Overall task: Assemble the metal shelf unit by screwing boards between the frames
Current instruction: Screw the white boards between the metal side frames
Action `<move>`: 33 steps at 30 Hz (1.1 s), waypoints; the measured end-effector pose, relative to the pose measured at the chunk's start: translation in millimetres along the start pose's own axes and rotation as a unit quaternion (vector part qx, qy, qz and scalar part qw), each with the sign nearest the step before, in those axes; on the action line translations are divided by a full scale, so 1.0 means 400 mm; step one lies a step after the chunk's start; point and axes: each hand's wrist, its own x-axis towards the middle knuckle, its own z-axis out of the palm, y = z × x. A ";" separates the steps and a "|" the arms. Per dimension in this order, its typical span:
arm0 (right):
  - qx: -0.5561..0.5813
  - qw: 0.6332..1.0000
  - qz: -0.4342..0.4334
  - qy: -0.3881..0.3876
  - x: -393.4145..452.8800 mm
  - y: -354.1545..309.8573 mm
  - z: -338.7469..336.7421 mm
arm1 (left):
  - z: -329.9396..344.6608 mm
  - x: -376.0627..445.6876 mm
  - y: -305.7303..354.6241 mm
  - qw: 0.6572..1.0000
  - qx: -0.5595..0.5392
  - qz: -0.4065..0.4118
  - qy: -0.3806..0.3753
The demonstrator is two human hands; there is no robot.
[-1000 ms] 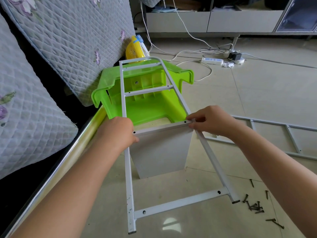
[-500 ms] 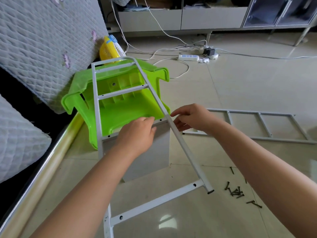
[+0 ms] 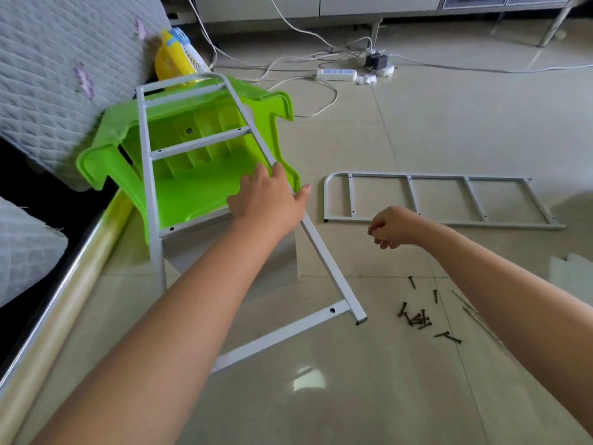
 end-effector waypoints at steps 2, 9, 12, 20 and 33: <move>-0.095 0.993 0.045 -0.044 0.014 0.062 0.055 | 0.003 0.006 0.021 1.000 -0.001 -0.013 -0.007; -0.198 0.969 0.146 0.009 -0.003 0.246 0.225 | 0.027 0.005 0.036 1.000 0.001 -0.014 -0.004; -0.144 0.972 0.184 0.041 -0.009 0.289 0.266 | 0.037 0.003 0.030 1.000 0.008 -0.005 0.005; -0.089 0.973 0.183 0.110 0.019 0.295 0.303 | 0.048 0.004 0.019 1.000 0.022 0.019 0.001; -0.114 0.976 0.162 0.095 0.029 0.263 0.279 | 0.053 0.007 0.012 1.000 0.008 0.026 0.014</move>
